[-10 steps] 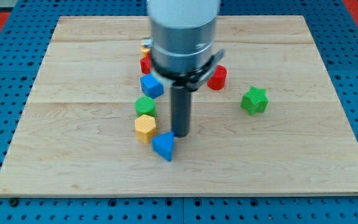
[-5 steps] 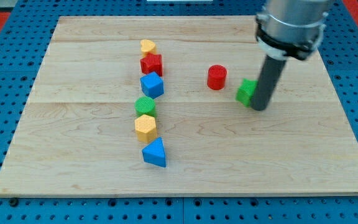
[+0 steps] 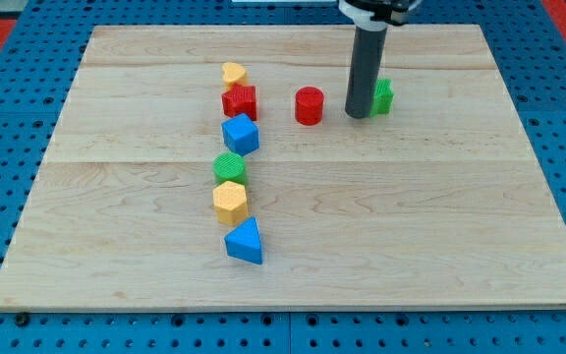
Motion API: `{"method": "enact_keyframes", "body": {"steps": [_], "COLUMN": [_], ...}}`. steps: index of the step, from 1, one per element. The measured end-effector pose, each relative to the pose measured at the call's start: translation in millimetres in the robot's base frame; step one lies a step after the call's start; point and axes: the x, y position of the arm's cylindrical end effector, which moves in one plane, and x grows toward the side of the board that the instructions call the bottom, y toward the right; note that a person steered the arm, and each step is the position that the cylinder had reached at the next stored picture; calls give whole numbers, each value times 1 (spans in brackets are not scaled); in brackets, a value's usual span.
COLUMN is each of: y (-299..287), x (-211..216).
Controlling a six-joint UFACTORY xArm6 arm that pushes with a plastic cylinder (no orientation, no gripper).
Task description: Place the green star at top of the yellow heart
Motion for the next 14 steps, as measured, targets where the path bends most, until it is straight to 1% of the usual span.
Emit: {"method": "enact_keyframes", "body": {"steps": [1, 2, 3, 4, 5, 6, 7, 8, 9, 10, 11, 12, 13, 14], "y": [33, 60, 12, 37, 52, 36, -44, 17, -32, -101, -119, -118, -185, -163], "x": [1, -40, -53, -45, -79, -111, -116, -119, -139, -131, -138, -172, -176, -167]}}
